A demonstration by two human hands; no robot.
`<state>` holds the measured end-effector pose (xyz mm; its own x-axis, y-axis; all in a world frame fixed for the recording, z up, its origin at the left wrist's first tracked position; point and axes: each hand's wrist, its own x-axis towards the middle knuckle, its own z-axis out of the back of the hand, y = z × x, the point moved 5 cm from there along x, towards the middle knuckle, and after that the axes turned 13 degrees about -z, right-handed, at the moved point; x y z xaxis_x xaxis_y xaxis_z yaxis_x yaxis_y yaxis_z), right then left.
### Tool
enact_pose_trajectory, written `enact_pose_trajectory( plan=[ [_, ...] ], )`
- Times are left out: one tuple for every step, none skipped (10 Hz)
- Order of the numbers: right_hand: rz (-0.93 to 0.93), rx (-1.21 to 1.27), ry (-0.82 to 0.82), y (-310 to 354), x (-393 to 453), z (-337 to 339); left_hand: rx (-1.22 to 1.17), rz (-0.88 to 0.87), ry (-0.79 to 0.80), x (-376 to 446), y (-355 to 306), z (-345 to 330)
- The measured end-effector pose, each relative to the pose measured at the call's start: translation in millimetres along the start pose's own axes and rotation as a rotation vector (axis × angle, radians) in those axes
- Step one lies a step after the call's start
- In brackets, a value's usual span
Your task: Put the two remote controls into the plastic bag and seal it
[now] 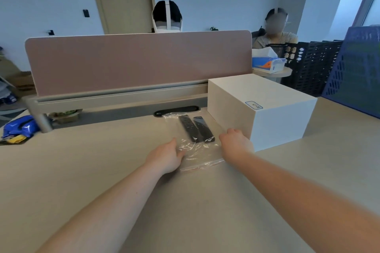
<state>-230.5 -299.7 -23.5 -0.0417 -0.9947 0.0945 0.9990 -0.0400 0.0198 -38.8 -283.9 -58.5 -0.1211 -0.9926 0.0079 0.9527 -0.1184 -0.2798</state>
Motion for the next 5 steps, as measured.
enact_pose_trajectory(
  plan=[
    [0.024,0.056,0.02,9,-17,-1,0.032,0.025,-0.01,-21,6,8],
    [0.066,0.038,0.012,18,-36,-6,0.042,0.062,-0.026,-47,13,6],
    [0.073,0.061,0.032,22,-50,-9,0.034,0.087,-0.041,-72,19,0],
    [0.104,0.074,0.02,22,-62,-9,0.032,0.077,-0.086,-94,24,-2],
    [0.096,0.184,0.052,11,-74,-9,0.053,0.035,-0.177,-109,28,-9]
  ],
)
